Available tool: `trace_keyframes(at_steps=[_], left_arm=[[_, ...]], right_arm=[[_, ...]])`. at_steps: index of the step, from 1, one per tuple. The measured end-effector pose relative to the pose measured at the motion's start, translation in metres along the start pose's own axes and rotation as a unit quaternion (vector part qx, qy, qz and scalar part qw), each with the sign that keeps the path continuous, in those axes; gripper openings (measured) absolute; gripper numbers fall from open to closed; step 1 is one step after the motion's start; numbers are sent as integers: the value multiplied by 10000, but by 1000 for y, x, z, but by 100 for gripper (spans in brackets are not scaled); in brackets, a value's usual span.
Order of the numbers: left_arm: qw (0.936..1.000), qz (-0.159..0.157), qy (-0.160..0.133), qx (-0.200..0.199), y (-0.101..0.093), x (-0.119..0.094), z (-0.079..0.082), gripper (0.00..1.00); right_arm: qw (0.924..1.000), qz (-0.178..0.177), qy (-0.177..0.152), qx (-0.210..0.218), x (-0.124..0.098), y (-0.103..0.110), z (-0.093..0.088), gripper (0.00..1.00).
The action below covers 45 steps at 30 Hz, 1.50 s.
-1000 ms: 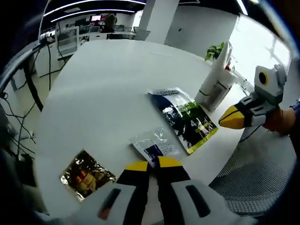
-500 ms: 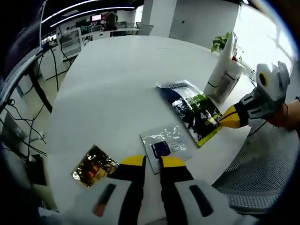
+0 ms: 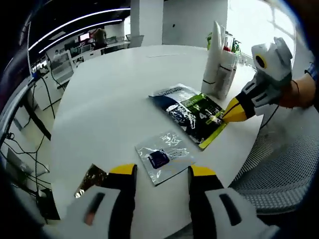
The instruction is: Arrange the skincare products in the storage area until every visible bottle or jar stands upright without overlapping.
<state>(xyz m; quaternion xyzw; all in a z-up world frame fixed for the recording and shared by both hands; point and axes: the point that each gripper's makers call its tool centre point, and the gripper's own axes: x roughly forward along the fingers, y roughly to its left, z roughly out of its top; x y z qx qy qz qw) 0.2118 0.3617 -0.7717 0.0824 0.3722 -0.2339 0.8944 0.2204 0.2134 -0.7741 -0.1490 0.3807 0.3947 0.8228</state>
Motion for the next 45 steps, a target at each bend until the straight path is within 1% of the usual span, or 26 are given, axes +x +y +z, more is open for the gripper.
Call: trace_keyframes(at_steps=[2, 7, 15, 17, 18, 19, 21, 23, 24, 27, 28, 29, 30, 31, 32, 33, 34, 36, 37, 38, 40, 41, 42, 43, 44, 45], left_arm=[[10000, 54, -16, -35, 2, 1, 1, 37], [10000, 46, -23, -2, -2, 3, 2, 35], [9999, 81, 61, -101, -3, 3, 1, 33], [9996, 107, -37, -241, -2, -1, 7, 33], [9988, 120, -238, -420, 1, -5, 14, 33], [9978, 140, -335, -556, 4, -8, 18, 34], [9928, 261, -501, -1056, 19, -15, 22, 36], [9854, 459, -503, -1557, 36, -21, 19, 37], [9780, 703, -524, -1891, 51, -26, 15, 36], [9616, 1238, -526, -2391, 82, -38, 4, 35], [9567, 1443, -453, -2488, 93, -42, -2, 36], [9491, 1605, -276, -2695, 100, -46, -11, 37], [9438, 1655, -167, -2855, 102, -47, -16, 38], [9376, 1672, 14, -3050, 102, -48, -24, 39], [9344, 1664, 114, -3146, 101, -48, -27, 39], [9336, 1651, 155, -3176, 99, -46, -28, 41], [9309, 1661, 288, -3240, 96, -45, -32, 43], [9300, 1683, 381, -3245, 91, -39, -32, 51], [9319, 1764, 316, -3154, 91, -40, -28, 52], [9308, 1810, 356, -3155, 89, -39, -26, 54], [9279, 1939, 574, -3132, 87, -36, -27, 57], [9290, 2076, 661, -2992, 88, -36, -28, 60], [9295, 2107, 700, -2943, 87, -35, -28, 60], [9326, 2185, 897, -2729, 87, -34, -30, 60], [9319, 2308, 1084, -2580, 87, -34, -34, 60], [9331, 2362, 1169, -2446, 86, -34, -35, 60]], right_arm=[[10000, -9, -3, -2, 0, 0, 0, 0], [10000, -20, -2, -9, 1, 0, 1, 0], [9999, -46, -2, -93, 0, -1, 1, 0], [10000, -39, -5, -85, 0, -1, 1, 0], [10000, -36, -6, -79, 0, -1, 1, 0], [10000, -36, -6, -75, 0, -1, 1, 0], [10000, -39, -9, -82, 0, -1, 1, 0], [9999, -40, -9, -106, 0, -1, 1, 0], [9999, -43, -9, -118, 0, -1, 1, 0], [9999, -46, -8, -154, 0, -1, 0, 0], [9999, -45, -8, -161, 0, -1, 0, 0], [9999, -43, -9, -162, 0, -1, 0, 0], [9999, -43, -8, -160, 0, -1, 0, 0], [9999, -44, -9, -162, 0, -1, 0, 0], [9999, -45, -7, -165, 0, -1, 0, 0], [9998, -49, -5, -169, 0, -1, 0, 0], [9998, -51, -3, -173, 0, -1, 0, 0], [9998, -55, -1, -174, 0, -1, 0, 0], [9998, -56, -1, -170, 0, -1, 0, 0], [9998, -59, -2, -168, 0, -1, 0, 0], [9998, -64, -3, -171, 0, -1, 0, 0], [9998, -66, -2, -169, 0, -2, 0, 0], [9998, -67, 1, -167, 0, -2, 0, 0], [9998, -67, 3, -166, 0, -2, 0, 0], [9999, -66, 5, -157, 0, -2, 0, 0], [9999, -65, 6, -157, 0, -2, 0, 0]])
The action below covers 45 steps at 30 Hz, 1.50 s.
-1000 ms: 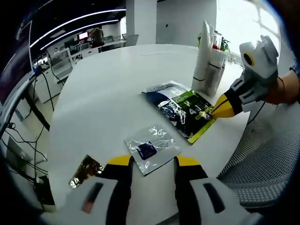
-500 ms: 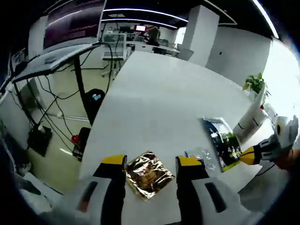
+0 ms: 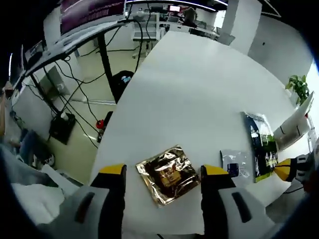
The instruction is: Arrange the skincare products in the storage area until every visible bottle or jar stands upright without overlapping.
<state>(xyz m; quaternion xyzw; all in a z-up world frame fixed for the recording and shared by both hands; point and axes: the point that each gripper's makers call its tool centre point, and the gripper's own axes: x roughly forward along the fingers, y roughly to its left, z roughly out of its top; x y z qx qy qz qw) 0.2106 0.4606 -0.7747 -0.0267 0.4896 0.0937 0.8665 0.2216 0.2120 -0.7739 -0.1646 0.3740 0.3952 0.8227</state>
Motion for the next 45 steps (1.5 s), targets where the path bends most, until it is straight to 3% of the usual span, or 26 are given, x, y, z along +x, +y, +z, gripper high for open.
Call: trace_keyframes(at_steps=[1, 4, 13, 16, 18, 20, 23, 24, 27, 28, 30, 32, 35, 37, 38, 41, 45], left_arm=[[9997, -6, -238, -108, 2, 3, 8, 61], [9990, -168, -397, 69, -4, 1, 11, 44], [9970, -436, -623, -162, -3, -3, 12, 42], [9923, -707, -977, -286, -10, -10, 23, 42], [9877, -933, -1220, -300, -16, -16, 29, 42], [9814, -1203, -1479, -239, -26, -23, 36, 41], [9706, -1767, -1635, 47, -49, -34, 38, 41], [9639, -2044, -1703, 125, -62, -41, 40, 41], [9430, -2778, -1830, 99, -94, -60, 44, 41], [9333, -3050, -1890, 100, -107, -68, 46, 41], [9253, -3238, -1942, 349, -121, -75, 45, 41], [9204, -3316, -1967, 650, -132, -77, 43, 41], [9140, -3463, -1939, 844, -144, -80, 38, 41], [9072, -3592, -1989, 921, -152, -85, 37, 41], [9061, -3623, -1983, 920, -155, -86, 36, 41], [9047, -3655, -1953, 992, -159, -86, 33, 41], [9001, -3737, -1942, 1113, -167, -89, 30, 42]], right_arm=[[10000, 4, 1, -5, 0, 0, 0, 0], [10000, 9, 0, -15, 0, 0, 0, 0], [9999, 34, -7, -162, 0, 0, -1, 0], [9997, 201, 81, 70, -2, 3, -1, 2], [9992, 318, -112, 210, -4, 5, 7, 7], [9961, 405, -624, 478, -11, 6, 26, 5], [9845, 687, -1229, 1047, -26, 9, 52, 4], [9797, 807, -1353, 1239, -29, 10, 58, 5], [9547, 1368, -1811, 1924, -44, 19, 81, 8], [9477, 1518, -1909, 2057, -46, 22, 86, 10], [9311, 1761, -2068, 2433, -51, 26, 93, 13], [9204, 1965, -1994, 2729, -51, 31, 92, 15], [9157, 2060, -1947, 2847, -49, 32, 90, 14], [9081, 2132, -1932, 3043, -48, 32, 89, 15], [9004, 2217, -1908, 3220, -48, 32, 89, 15], [8877, 2326, -1899, 3490, -48, 31, 88, 16], [8862, 2395, -1795, 3535, -43, 35, 87, 7]])
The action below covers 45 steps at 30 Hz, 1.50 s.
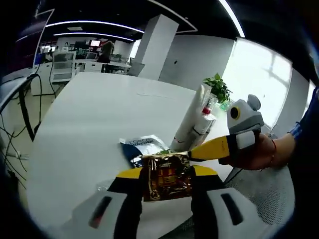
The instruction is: Arrange the skincare products in the storage area until every visible bottle or jar stands upright without overlapping.
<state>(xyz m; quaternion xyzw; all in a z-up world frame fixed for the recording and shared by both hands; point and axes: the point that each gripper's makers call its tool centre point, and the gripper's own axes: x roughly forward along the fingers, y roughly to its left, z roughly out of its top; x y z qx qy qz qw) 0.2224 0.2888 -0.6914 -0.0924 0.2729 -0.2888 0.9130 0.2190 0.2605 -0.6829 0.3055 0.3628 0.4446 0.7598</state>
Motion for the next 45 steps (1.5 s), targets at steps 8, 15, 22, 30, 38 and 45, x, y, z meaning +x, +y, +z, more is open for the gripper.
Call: trace_keyframes(at_steps=[8, 15, 22, 30, 38, 45], left_arm=[[9988, -99, 74, -480, 9, -2, -7, 23], [9866, -610, -65, -1513, 15, -15, -5, 5], [9761, -1304, 258, -1717, -9, -19, -13, 0], [9772, -1378, 294, -1589, -15, -19, -17, 0], [9613, -1616, -92, -2227, -15, -24, -4, 0], [9477, -1697, -497, -2656, -7, -29, 7, 0]], right_arm=[[9995, -20, 275, 139, -5, -8, -3, 0], [9989, 203, 412, 130, -9, -2, -4, 0], [9975, 324, 595, -201, -7, 6, -11, 0], [9969, 215, 588, -480, -9, 2, -11, 0], [9982, 223, 242, -491, -8, 5, 0, 0], [9978, 400, 362, -378, -8, 8, -5, 0]])
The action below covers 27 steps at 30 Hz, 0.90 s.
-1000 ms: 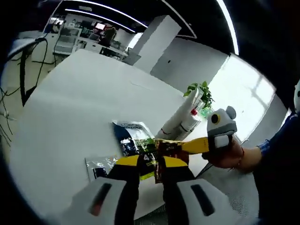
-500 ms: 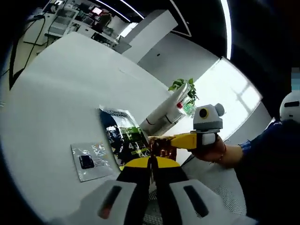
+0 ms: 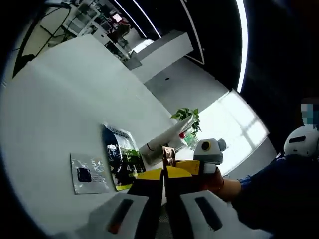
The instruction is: Arrange the skincare products in the storage area until every visible bottle or jar stands upright without overlapping.
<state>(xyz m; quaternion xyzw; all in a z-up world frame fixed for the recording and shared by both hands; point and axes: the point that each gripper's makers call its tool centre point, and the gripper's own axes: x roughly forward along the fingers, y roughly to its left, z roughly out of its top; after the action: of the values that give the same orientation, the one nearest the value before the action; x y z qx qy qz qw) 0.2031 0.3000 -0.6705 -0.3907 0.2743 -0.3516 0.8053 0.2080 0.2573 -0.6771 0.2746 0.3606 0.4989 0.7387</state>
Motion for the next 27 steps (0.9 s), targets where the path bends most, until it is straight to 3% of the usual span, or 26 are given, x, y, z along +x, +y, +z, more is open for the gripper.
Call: trace_keyframes(at_steps=[6, 12, 14, 17, 22, 27], left_arm=[[9995, -205, 83, -242, -4, -2, -3, 0], [9972, -60, 702, 250, -3, 0, -24, 0], [9969, -9, 732, 285, -1, 3, -25, 0], [9972, 80, 638, 377, 3, 2, -22, 0], [9992, 215, 226, 268, 8, 0, -4, 0], [9986, 263, 261, 369, 9, 2, -4, 0]], right_arm=[[9998, 72, 206, 34, 1, 2, -5, 0], [9999, 26, 123, -97, -1, 3, 0, 0], [9999, 22, 136, -67, -1, 2, 0, 0], [9998, 3, 169, -121, -1, 2, -2, 0], [9997, -122, 162, -118, 0, -2, -2, 0], [9993, -200, 181, -240, 0, -5, -3, 0]])
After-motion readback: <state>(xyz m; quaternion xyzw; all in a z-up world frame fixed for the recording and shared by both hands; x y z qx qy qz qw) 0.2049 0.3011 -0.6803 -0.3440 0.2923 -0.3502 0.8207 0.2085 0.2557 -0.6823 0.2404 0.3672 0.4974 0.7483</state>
